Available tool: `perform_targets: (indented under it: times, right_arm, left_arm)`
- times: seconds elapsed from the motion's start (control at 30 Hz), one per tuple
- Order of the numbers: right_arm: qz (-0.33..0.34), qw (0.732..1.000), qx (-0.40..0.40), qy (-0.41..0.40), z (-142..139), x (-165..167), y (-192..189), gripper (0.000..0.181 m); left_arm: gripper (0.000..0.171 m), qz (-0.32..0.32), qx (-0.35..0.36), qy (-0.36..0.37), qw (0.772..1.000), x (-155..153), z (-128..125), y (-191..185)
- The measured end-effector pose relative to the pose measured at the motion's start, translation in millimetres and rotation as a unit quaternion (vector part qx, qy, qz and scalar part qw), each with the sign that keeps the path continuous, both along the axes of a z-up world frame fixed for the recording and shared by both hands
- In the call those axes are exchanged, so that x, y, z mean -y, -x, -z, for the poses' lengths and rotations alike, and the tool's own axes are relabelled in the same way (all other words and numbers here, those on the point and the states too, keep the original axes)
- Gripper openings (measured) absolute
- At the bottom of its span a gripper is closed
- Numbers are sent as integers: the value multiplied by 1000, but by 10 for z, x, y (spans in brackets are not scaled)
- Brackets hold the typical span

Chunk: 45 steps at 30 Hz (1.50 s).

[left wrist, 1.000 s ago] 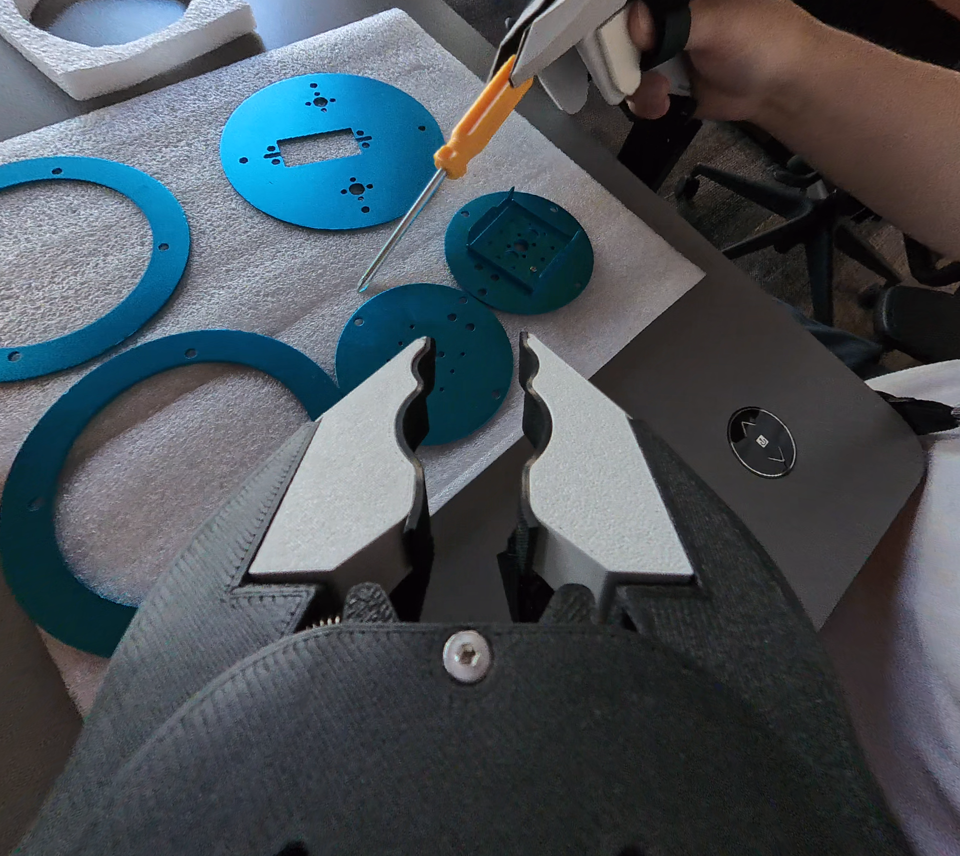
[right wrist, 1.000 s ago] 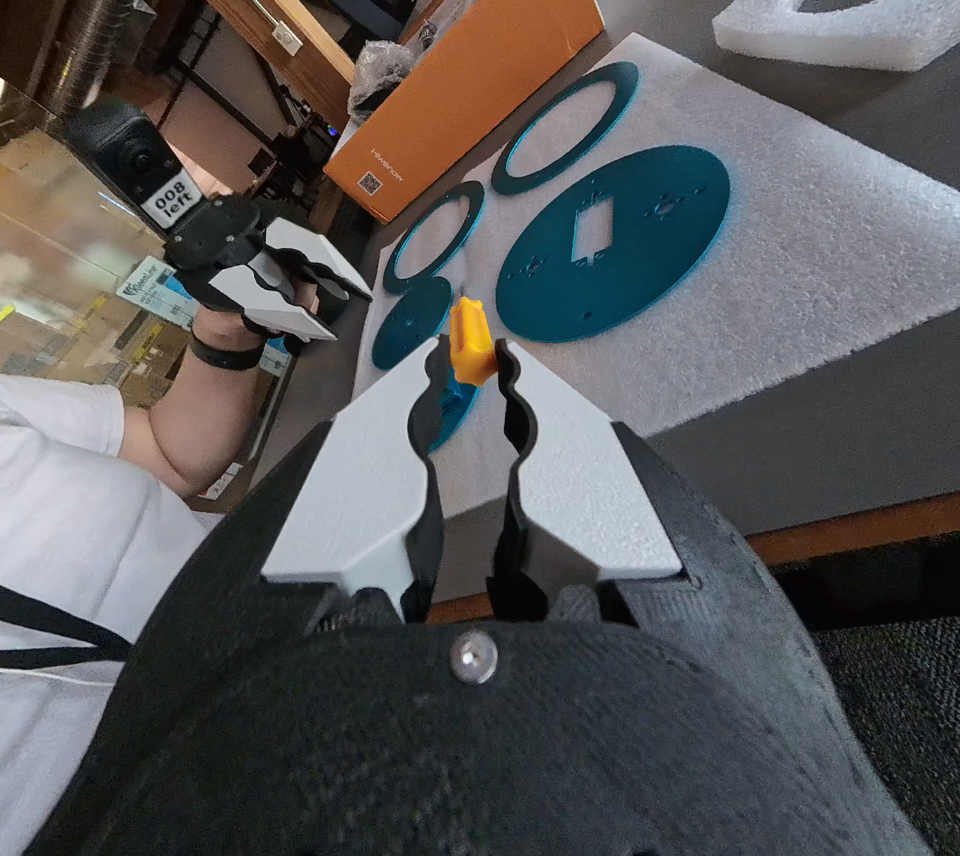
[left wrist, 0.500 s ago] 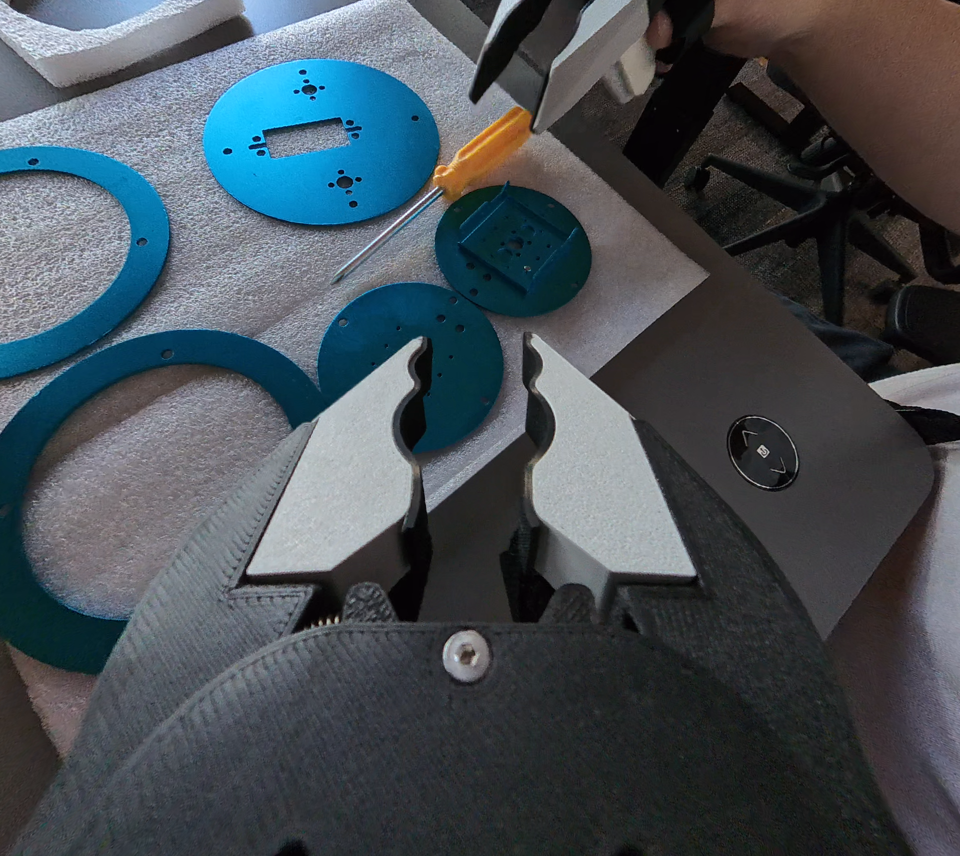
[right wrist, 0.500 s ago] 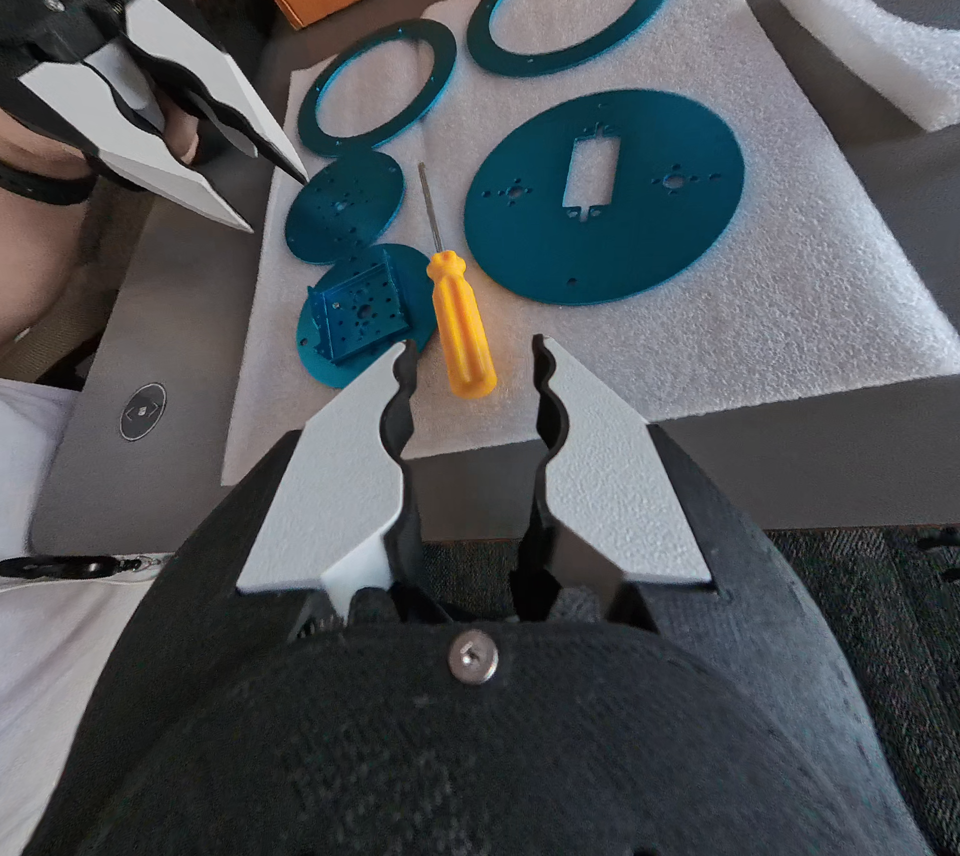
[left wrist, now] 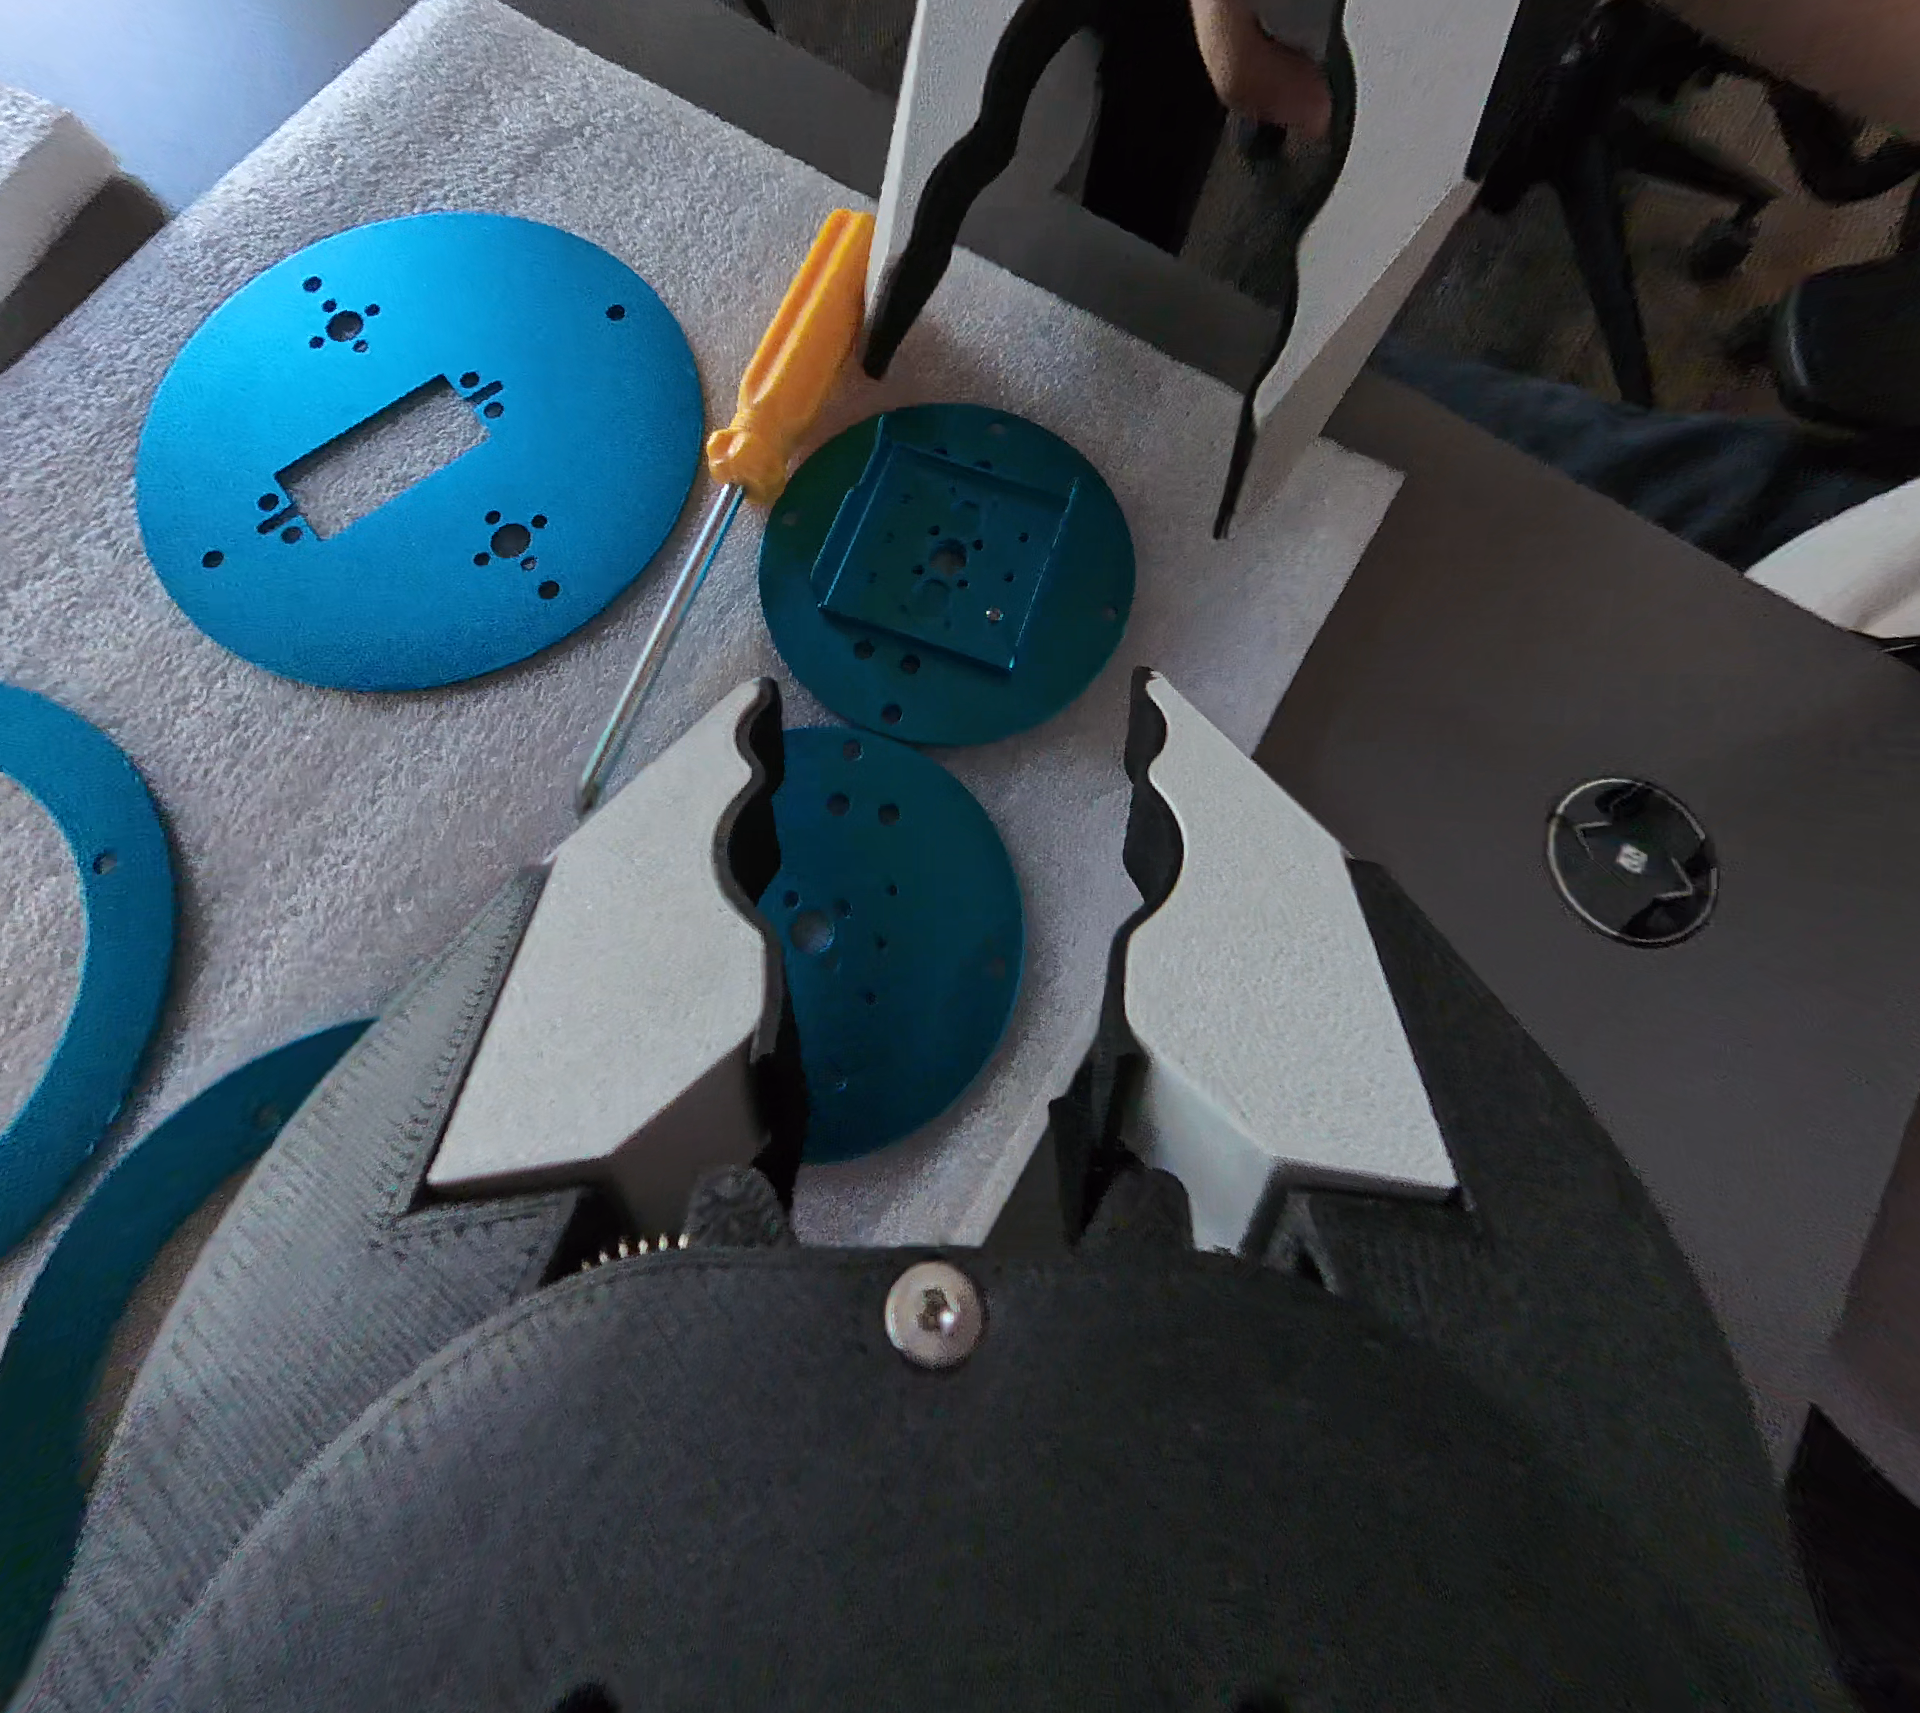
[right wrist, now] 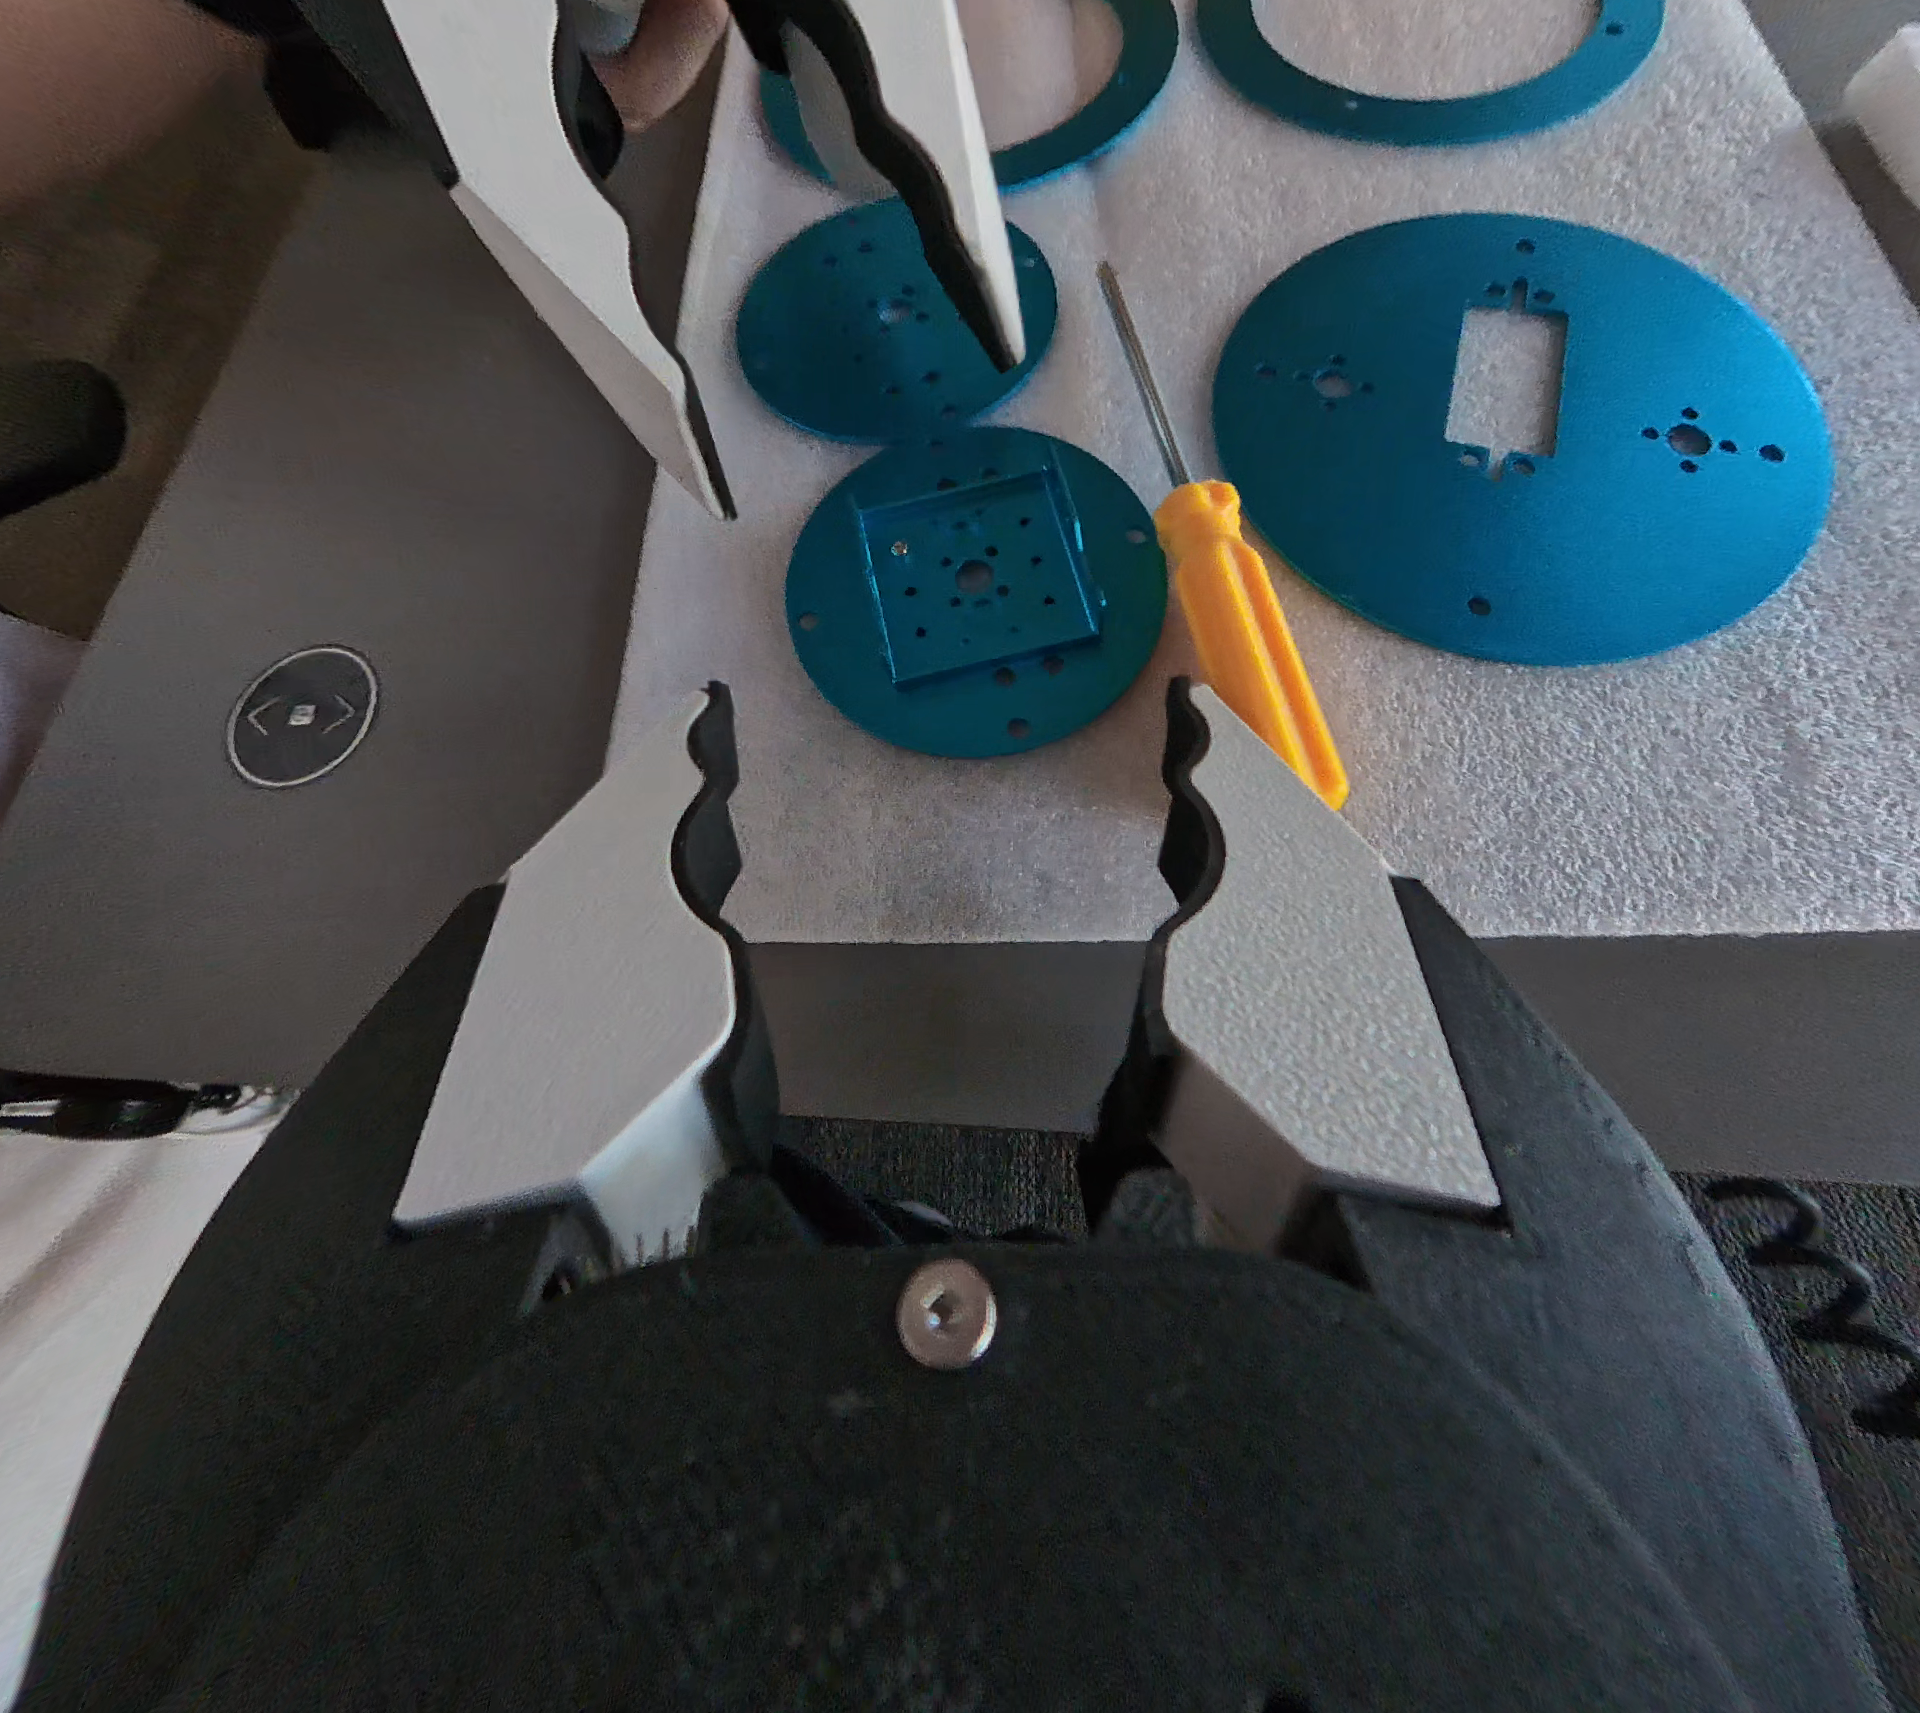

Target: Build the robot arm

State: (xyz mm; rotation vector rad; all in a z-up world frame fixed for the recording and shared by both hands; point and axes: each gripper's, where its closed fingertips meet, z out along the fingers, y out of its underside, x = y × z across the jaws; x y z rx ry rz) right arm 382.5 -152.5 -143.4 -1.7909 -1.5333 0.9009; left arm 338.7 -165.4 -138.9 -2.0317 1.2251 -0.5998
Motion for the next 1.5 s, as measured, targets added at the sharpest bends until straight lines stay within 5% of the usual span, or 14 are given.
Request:
perform_targets:
  times: [0.2,0.43,1.1,1.33,1.5]
  right_arm:
    - [3,999,41,-14,66,-62,36,81]
    - [-10,998,45,-43,75,-55,52,63]
    - [0,1000,18,-25,57,-39,48,61]
    - [4,999,-14,-35,-48,-48,-10,64]
    - [-21,998,-49,-35,-161,25,-20,64]
  left_arm:
    - [75,37,-77,-6,996,-101,146,-57]
    - [73,58,-74,1,996,-98,158,-79]
    - [69,64,-60,5,996,-82,141,-66]
    - [64,39,-17,17,999,-70,2,-21]
    - [57,-37,24,55,997,54,-149,101]
